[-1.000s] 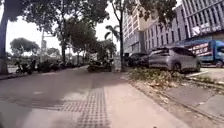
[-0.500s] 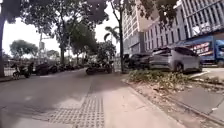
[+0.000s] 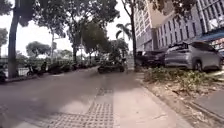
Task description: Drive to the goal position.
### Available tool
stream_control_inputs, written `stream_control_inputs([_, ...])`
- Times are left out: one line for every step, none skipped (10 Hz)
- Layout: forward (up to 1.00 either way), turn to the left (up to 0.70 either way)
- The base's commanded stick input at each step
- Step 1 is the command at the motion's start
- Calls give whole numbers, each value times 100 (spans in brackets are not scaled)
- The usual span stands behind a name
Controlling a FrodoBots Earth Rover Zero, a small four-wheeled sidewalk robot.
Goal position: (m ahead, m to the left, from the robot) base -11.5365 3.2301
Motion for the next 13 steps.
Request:
stream_control_inputs([45,27])
stream_control_inputs([45,27])
stream_control_inputs([45,27])
stream_control_inputs([45,27])
stream_control_inputs([45,27])
stream_control_inputs([45,27])
stream_control_inputs([45,27])
stream_control_inputs([45,27])
stream_control_inputs([45,27])
stream_control_inputs([45,27])
stream_control_inputs([45,27])
stream_control_inputs([45,27])
stream_control_inputs([45,27])
